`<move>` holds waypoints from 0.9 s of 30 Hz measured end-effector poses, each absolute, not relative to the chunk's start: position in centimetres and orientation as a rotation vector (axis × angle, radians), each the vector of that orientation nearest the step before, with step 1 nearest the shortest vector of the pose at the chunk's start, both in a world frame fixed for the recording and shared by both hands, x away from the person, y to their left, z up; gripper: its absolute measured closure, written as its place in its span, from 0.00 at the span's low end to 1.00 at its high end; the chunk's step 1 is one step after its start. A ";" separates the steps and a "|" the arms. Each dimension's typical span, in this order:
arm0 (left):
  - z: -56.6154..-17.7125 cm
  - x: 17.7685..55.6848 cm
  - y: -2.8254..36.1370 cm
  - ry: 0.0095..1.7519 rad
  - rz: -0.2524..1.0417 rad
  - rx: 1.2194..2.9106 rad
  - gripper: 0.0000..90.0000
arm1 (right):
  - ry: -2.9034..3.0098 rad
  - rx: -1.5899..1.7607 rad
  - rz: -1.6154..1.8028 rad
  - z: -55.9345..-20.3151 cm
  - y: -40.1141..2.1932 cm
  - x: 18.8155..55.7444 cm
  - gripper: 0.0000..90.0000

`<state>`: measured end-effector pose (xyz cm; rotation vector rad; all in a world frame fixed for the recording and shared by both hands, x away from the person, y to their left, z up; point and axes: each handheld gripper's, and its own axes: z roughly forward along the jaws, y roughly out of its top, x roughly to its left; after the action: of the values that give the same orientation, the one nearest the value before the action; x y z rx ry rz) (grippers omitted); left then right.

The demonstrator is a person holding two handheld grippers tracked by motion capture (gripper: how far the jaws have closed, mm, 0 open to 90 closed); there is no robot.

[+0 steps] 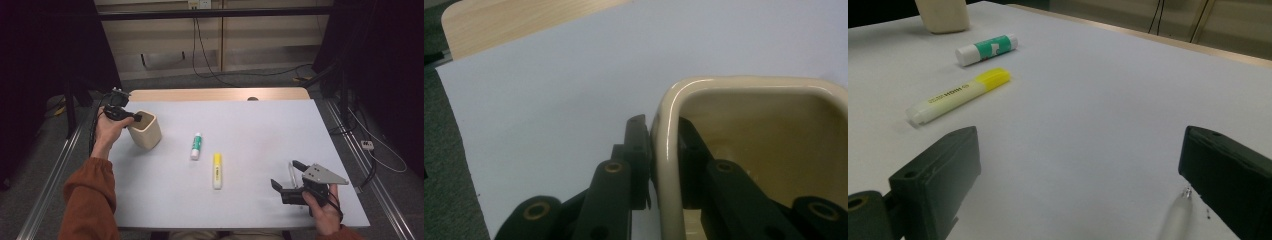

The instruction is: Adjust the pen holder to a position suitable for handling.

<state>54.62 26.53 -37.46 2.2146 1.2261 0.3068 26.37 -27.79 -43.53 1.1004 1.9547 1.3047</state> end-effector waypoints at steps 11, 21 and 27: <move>-37.4 54.4 26.1 1.198 0.374 2.258 0.92 | 1.954 1.099 1.304 -43.5 -27.8 26.4 0.03; -37.4 54.3 26.1 1.195 0.369 2.268 0.93 | 1.954 1.099 1.304 -43.5 -27.8 26.4 0.04; -37.1 53.8 26.4 1.157 0.341 2.273 0.93 | 1.951 1.104 1.305 -43.6 -27.8 26.4 0.03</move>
<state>53.81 26.41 -37.09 2.2734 1.1575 0.3414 26.45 -27.84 -43.55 1.1044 1.9506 1.3050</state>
